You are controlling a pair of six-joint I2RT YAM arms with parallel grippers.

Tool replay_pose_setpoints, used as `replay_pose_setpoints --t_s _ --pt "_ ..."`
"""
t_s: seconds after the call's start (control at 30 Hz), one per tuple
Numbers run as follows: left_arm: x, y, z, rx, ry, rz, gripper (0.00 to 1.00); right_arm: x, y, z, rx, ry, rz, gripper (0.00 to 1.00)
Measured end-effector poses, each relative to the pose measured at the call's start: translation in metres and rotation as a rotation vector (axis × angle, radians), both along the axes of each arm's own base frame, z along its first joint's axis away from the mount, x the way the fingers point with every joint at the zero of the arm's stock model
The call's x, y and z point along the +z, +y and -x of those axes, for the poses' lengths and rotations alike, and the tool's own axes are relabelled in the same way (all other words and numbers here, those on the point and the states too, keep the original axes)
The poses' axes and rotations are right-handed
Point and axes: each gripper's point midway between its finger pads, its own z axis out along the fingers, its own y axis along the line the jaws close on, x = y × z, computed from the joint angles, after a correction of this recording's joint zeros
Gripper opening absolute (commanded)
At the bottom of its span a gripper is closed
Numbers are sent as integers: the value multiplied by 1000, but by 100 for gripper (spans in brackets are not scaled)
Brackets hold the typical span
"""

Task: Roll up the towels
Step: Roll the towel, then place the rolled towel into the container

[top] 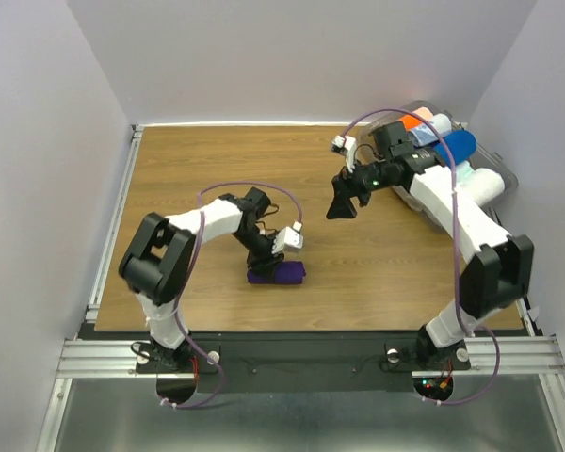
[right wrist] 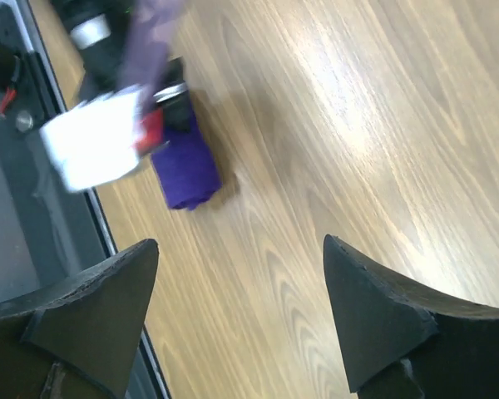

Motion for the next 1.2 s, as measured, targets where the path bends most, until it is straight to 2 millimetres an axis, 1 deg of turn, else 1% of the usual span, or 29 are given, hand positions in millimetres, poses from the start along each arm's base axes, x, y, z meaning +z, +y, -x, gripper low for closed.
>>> replay_pose_setpoints --t_s 0.03,0.1,0.17,0.23,0.3,0.33,0.37,0.4,0.47,0.53,0.63,0.77,1.0,1.07,1.2 --pt "0 1 -2 17 50 3 13 8 0 4 5 -39 2 80" --pt "0 0 -5 49 151 15 13 15 0 15 13 -96 29 78" --pt "1 0 -7 72 243 28 13 12 3 25 30 -126 68 76" --pt "2 0 -9 89 309 34 13 -4 11 36 59 -160 140 75" --pt "1 0 -10 106 369 40 13 -23 25 54 115 -173 202 75" --pt "1 0 -10 114 395 44 13 -37 33 67 153 -184 246 75" --pt "2 0 -10 120 416 49 13 -45 37 73 171 -195 272 74" --pt "2 1 -11 125 434 55 13 -55 46 87 212 -214 309 73" --pt "2 1 -12 134 469 64 13 -65 58 106 269 -258 365 72" --pt "2 2 -12 144 506 73 13 -65 69 114 295 -312 389 72" --pt "3 3 -12 161 553 81 13 -67 88 117 310 -397 406 75" --pt "3 4 -8 169 595 75 14 -78 107 113 314 -462 410 84" --pt "2 6 -2 176 640 61 16 -125 111 113 376 -530 462 86" --pt "2 7 -1 181 651 61 16 -134 114 112 393 -543 467 86" --pt "2 8 -2 187 657 64 17 -140 121 108 408 -577 453 84"
